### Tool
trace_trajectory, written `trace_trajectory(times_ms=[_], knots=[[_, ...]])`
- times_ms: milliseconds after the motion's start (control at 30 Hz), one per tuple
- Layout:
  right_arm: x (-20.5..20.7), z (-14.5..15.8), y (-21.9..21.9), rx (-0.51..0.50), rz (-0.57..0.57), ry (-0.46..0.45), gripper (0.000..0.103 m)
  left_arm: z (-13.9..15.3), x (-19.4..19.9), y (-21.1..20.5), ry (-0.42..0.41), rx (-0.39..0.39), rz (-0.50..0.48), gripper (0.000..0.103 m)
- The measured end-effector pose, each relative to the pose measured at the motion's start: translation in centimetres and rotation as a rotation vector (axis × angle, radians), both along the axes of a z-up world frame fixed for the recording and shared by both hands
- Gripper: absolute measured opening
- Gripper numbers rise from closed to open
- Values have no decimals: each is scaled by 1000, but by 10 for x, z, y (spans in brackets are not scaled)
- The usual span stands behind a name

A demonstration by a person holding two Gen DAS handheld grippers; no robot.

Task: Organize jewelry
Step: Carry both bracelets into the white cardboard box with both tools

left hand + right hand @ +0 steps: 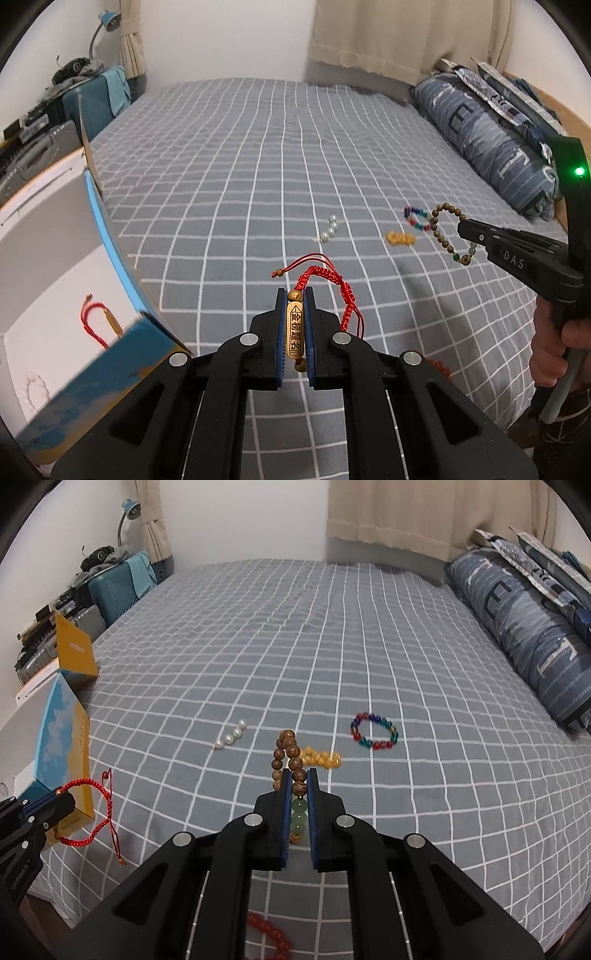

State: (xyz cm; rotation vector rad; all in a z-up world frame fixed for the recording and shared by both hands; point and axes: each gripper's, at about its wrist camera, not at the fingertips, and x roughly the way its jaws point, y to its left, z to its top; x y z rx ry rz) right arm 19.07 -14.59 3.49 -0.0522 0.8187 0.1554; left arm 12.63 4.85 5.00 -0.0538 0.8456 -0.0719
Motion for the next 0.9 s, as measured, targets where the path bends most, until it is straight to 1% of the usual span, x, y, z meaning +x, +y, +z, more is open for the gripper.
trace_trajectory(times_ms=[300,500,667,900], knots=[[3,35,17,8,34,-48,7,34,6,12,-53,6,46,8],[4,57,40,22,87,-74,7,60,1,35,-92,-10,100,8],[5,73,70,30,141,-96,7,75,-8,59,-113,2,160,8],[4,83,135,52,266,-107,7,81,-30,111,-118,21,282,8]])
